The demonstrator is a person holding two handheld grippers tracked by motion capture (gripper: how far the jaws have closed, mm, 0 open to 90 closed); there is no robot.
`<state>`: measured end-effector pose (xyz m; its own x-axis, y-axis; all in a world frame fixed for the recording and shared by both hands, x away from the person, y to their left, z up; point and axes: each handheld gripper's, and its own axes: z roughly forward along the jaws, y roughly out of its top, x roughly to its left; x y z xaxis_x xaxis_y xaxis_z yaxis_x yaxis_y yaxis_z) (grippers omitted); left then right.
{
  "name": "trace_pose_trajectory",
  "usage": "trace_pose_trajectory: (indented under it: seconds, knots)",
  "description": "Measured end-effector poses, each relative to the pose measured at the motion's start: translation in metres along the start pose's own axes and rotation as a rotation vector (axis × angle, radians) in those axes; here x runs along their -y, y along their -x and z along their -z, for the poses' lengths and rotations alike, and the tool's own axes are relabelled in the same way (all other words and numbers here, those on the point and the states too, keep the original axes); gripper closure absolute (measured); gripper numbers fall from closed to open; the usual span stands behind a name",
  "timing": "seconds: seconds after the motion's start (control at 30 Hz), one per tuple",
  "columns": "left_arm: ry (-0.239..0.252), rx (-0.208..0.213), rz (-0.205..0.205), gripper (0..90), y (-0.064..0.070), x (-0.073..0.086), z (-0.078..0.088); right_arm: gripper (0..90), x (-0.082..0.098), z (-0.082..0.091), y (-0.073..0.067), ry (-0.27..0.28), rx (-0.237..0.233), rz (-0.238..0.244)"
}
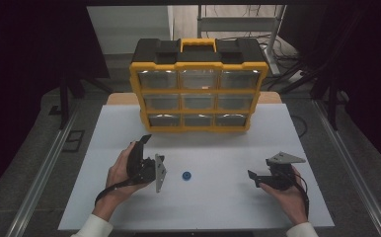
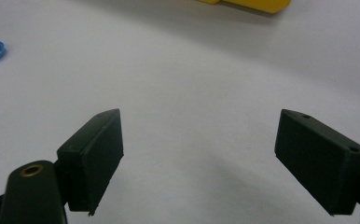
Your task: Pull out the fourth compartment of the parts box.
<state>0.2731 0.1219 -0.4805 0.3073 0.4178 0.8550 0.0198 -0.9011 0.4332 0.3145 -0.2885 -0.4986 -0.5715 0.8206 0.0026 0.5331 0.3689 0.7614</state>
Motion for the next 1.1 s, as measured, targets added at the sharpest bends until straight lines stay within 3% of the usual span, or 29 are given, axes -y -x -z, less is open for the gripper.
trace_pose_trajectory:
  seconds: [0.27, 0.93, 1.1]
  knots:
    - [-0.002, -0.002, 0.018, 10.3, -0.004, -0.002, -0.006, 15.4, 0.000, 0.000, 0.000, -0.005, -0.001, 0.004]
    - [-0.020, -0.009, 0.008, 10.7, -0.007, -0.003, -0.023, 15.3, 0.001, 0.000, 0.001, -0.003, -0.001, -0.003]
    - [-0.018, -0.009, 0.023, 11.3, -0.011, -0.003, -0.027, 15.4, 0.001, 0.001, 0.001, 0.000, 0.004, -0.003]
